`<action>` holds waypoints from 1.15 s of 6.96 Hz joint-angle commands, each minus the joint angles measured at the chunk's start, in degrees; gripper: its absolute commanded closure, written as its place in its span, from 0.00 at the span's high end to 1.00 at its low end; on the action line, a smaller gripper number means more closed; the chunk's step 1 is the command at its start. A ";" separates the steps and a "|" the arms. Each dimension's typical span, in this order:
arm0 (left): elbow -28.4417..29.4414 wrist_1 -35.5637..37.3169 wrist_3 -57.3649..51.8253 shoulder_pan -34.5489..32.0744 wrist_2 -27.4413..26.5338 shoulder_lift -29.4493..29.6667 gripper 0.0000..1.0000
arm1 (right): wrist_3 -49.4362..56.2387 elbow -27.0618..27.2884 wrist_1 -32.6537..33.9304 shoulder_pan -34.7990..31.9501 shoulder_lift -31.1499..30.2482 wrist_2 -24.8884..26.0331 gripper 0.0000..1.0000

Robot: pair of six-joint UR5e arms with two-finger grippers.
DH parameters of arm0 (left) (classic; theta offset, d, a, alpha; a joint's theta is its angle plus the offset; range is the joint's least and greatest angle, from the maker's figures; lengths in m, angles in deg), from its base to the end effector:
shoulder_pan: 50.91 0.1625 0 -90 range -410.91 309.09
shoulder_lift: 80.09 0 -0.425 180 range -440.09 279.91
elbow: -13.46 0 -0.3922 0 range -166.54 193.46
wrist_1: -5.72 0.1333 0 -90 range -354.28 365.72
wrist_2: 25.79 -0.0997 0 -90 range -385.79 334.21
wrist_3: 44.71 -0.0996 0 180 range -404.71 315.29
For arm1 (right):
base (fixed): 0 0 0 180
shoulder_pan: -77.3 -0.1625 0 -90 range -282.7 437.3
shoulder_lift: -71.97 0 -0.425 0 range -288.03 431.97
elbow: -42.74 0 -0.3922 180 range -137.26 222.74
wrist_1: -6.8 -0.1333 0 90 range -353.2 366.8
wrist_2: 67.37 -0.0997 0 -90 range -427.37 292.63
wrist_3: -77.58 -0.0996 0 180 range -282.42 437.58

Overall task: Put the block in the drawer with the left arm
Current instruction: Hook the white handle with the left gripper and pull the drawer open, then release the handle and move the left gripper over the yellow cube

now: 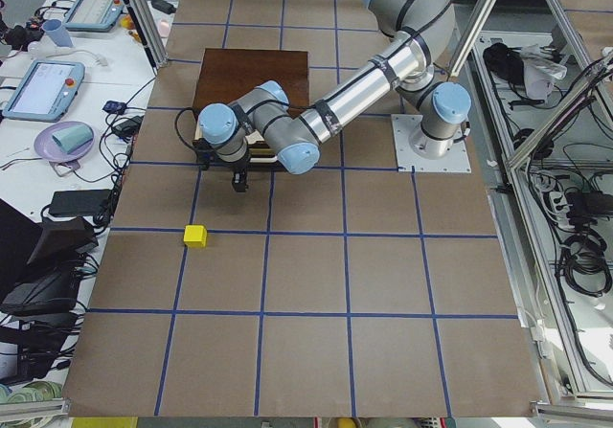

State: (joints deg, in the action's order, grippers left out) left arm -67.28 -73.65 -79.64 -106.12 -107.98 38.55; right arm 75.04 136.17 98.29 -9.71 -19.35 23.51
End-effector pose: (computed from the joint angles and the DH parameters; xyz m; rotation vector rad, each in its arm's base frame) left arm 0.2544 -0.6235 0.2927 0.0118 -2.9420 -0.0699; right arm 0.1065 -0.4870 0.4723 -0.1507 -3.1226 -0.0170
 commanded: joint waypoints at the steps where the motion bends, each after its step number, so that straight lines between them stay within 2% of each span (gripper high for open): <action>1: 0.06 0.27 -1.02 0.62 -0.42 0.02 0.99 | 0.00 0.00 0.00 0.00 0.00 0.00 1.00; 8: 0.06 1.50 -2.60 1.94 -0.69 0.11 0.99 | 0.00 0.00 0.00 0.00 0.00 0.00 1.00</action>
State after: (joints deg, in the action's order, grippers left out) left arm -67.26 -72.18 -82.19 -104.26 -108.67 38.67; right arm 75.04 136.17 98.29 -9.71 -19.34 23.53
